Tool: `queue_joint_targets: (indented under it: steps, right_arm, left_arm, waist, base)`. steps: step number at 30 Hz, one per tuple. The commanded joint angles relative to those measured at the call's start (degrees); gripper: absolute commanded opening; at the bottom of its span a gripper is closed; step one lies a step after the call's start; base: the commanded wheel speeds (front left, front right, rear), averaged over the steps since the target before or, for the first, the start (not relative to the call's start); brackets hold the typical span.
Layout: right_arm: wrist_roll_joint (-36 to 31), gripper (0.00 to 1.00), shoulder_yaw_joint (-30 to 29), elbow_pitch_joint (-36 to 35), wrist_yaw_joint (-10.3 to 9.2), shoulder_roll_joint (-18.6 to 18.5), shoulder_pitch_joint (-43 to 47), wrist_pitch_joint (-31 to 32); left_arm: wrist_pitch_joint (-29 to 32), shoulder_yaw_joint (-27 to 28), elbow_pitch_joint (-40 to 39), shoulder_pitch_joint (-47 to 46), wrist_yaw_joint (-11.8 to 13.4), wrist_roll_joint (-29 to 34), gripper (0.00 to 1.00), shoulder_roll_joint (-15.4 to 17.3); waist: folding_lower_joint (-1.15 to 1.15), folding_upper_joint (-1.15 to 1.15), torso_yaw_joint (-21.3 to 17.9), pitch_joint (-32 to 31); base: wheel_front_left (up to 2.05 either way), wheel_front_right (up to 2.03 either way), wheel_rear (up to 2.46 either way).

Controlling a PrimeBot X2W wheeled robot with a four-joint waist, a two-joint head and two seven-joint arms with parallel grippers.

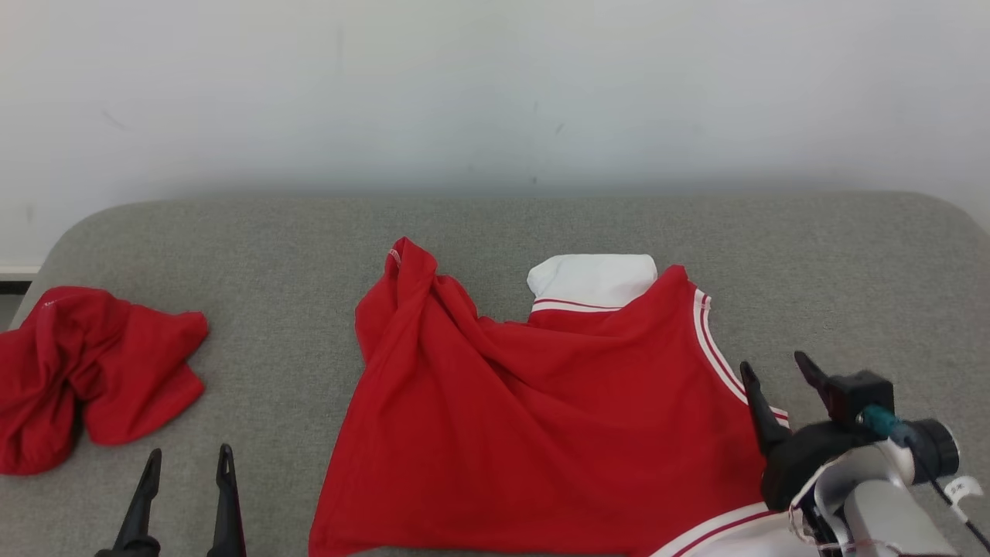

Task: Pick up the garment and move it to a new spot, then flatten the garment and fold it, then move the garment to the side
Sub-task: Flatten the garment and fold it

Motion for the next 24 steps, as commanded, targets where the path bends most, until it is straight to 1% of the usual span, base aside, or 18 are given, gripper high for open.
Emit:
queue_joint_targets:
  steps: [1, 6, 11, 12, 17, 20, 21, 22, 23, 24]
  right_arm:
    - [0.4, 1.0, 0.8, 1.6, -0.14, -1.1, -2.3, 0.8]
    - [2.5, 1.0, 3.9, 8.6, -0.14, -3.4, -9.9, 2.0]
    - [4.9, 1.0, 6.4, 16.9, -0.14, -3.9, -16.1, 4.2]
    - [5.3, 1.0, 7.5, 20.1, -0.14, -4.4, -17.6, 4.7]
    - [7.2, 1.0, 9.1, 26.8, -0.14, -4.3, -21.0, 6.7]
    - [8.2, 1.0, 10.4, 29.4, -0.14, -3.9, -22.1, 7.1]
    - [8.7, 0.93, 11.0, 30.2, -0.14, -3.7, -22.4, 7.8]
    - [8.7, 0.93, 11.0, 30.2, -0.14, -3.7, -22.4, 7.8]
    - [8.9, 0.41, 11.7, 30.9, -0.14, -3.6, -22.8, 8.5]
    - [9.4, 0.29, 12.2, 31.4, -0.14, -3.5, -23.1, 8.8]
  left_arm:
    - [-0.2, 0.0, 0.1, -1.1, -0.3, 0.5, 1.0, -0.3]
    - [-0.2, -0.1, 0.0, -2.8, -1.3, 1.2, 1.0, -1.4]
    - [-0.2, -0.2, 0.2, -4.3, -1.8, 1.8, 1.0, -2.3]
    - [-0.2, -0.3, 0.3, -4.9, -2.2, 1.9, 1.0, -2.7]
    - [-0.2, 0.1, 0.8, -6.5, -2.8, 2.0, 1.0, -3.1]
    - [-0.2, 0.3, 1.1, -7.2, -3.0, 2.0, 1.0, -3.4]
    - [-0.2, 0.5, 1.2, -7.4, -3.2, 2.0, 1.0, -3.4]
    - [-0.2, 0.5, 1.2, -7.4, -3.2, 2.0, 1.0, -3.4]
    - [-0.2, 0.7, 1.3, -7.6, -3.3, 2.0, 1.0, -3.5]
    - [-0.2, 0.8, 1.3, -7.7, -3.2, 2.0, 1.0, -3.6]
  waist:
    - [0.0, 0.0, 0.9, 1.1]
    - [0.0, 0.0, 2.7, 3.4]
    - [0.0, 0.0, 4.3, 5.4]
    - [0.0, 0.0, 4.8, 6.1]
    - [0.0, 0.0, 5.6, 7.6]
    - [0.0, 0.0, 5.9, 8.2]
    - [0.0, 0.0, 5.9, 8.4]
    - [0.0, 0.0, 5.9, 8.4]
    - [0.0, 0.0, 5.8, 8.6]
    - [0.0, 0.0, 5.8, 8.8]
  base:
    - [0.0, 0.0, 0.0]
    - [0.0, 0.0, 0.0]
    - [0.0, 0.0, 0.0]
    - [0.0, 0.0, 0.0]
    - [0.0, 0.0, 0.0]
    - [0.0, 0.0, 0.0]
    - [0.0, 0.0, 0.0]
    - [0.0, 0.0, 0.0]
    - [0.0, 0.0, 0.0]
    - [0.0, 0.0, 0.0]
